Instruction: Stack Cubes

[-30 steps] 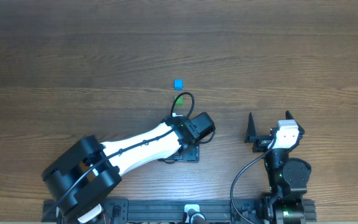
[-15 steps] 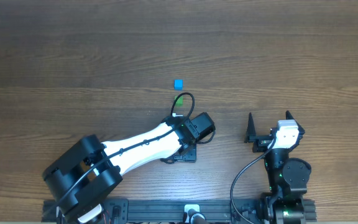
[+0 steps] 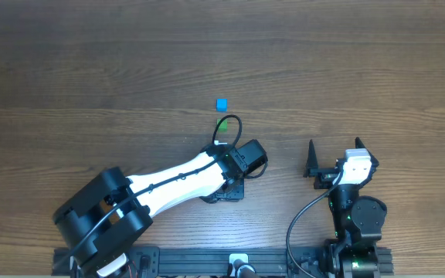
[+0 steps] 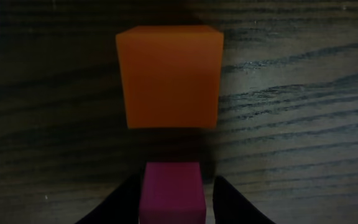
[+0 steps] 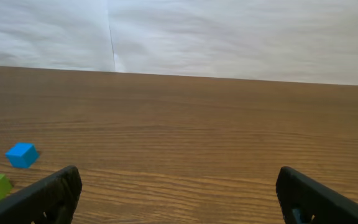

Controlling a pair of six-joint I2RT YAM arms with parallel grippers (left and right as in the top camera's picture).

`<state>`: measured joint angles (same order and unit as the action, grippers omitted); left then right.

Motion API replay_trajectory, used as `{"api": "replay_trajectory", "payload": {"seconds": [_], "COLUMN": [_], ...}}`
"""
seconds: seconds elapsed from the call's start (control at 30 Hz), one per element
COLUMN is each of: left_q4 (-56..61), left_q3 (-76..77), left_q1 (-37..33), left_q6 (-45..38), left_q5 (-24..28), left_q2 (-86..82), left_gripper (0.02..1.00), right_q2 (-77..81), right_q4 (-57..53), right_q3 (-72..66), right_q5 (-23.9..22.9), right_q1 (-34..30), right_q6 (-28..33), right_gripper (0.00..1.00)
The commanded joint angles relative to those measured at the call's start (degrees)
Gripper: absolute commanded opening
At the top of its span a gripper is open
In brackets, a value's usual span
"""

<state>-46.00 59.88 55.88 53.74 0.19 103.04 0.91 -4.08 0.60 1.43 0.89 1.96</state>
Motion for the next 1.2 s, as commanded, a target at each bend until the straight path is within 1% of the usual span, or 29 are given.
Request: {"api": "replay_trajectory", "payload": {"seconds": [0.03,0.23,0.3,0.33,0.5,0.6,0.67,0.73,0.87,1.0,1.2], "left_q4": [-0.1,-0.2,-0.2,-0.2,-0.9,-3.7,-6.6,-9.8,-12.5,-13.4,-13.1], "left_q3": [-0.4,-0.4,-0.4,-0.4,1.0,3.5,6.0,9.3,15.6,20.3,22.6], "left_q1": [0.3,0.2,0.3,0.2,0.0,-0.6,-1.4,-2.6,-5.0,-7.8,-11.3], "left_q6": [-0.2,-0.2,-0.2,-0.2,-0.2,-0.8,-0.9,-1.1,-5.5,-6.9,-8.4], "left_q5": [0.0,0.0,0.0,0.0,-0.1,-0.3,-1.3,-2.2,-2.4,-3.2,-3.5], "left_q2": [0.9,0.9,0.9,0.8,-0.4,-1.7,-2.3,-2.5,-2.5,-2.5,-0.7], "left_gripper": [0.332,0.169,0.102,0.042,0.038,0.038,0.040,0.040,0.040,0.038,0.038], "right_q2": [-0.6,-0.6,-0.6,-0.6,-0.6,-0.6,-0.6,-0.6,-0.6,-0.6,-0.6], "right_q4": [0.0,0.0,0.0,0.0,0.0,0.0,0.0,0.0,0.0,0.0,0.0], "right_q3": [-0.3,-0.3,-0.3,-0.3,-0.3,-0.3,-0.3,-0.3,-0.3,-0.3,-0.3], "right_q5": [0.6,0.6,0.6,0.6,0.6,0.6,0.6,0.6,0.6,0.6,0.6], "right_q1": [0.3,0.3,0.3,0.3,0.3,0.3,0.3,0.3,0.3,0.3,0.3], "right_q6": [0.3,0.3,0.3,0.3,0.3,0.3,0.3,0.3,0.3,0.3,0.3], "right_gripper": [0.991,0.991,0.993,0.991,0.991,0.991,0.993,0.993,0.991,0.993,0.991]}}
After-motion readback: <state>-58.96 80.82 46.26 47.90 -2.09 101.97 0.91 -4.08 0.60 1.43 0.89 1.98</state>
